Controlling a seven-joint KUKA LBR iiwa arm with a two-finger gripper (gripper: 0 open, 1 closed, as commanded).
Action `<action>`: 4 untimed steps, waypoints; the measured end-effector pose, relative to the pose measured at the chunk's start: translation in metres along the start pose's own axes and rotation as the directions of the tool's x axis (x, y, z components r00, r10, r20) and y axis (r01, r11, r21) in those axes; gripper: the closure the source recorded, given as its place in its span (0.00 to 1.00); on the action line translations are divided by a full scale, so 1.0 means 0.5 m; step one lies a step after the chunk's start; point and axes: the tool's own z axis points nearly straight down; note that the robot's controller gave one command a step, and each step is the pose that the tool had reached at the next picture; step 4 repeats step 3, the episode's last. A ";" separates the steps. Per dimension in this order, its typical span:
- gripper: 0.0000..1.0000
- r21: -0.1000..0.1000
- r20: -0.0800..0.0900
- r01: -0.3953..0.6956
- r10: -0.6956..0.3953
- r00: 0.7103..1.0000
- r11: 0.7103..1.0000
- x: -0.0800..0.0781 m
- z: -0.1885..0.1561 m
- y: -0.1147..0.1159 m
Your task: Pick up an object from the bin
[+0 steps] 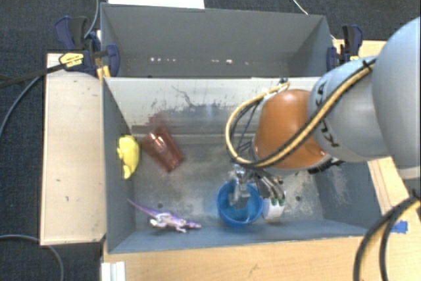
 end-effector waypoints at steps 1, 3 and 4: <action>1.00 0.000 0.000 0.004 -0.004 1.000 1.000 0.000 0.000 0.000; 1.00 0.000 0.000 0.003 -0.003 1.000 1.000 0.000 0.000 0.000; 1.00 0.000 0.000 0.003 -0.003 1.000 1.000 0.000 0.000 0.000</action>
Offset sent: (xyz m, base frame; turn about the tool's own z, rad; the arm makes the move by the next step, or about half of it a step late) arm 0.0000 0.0000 0.0000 0.0000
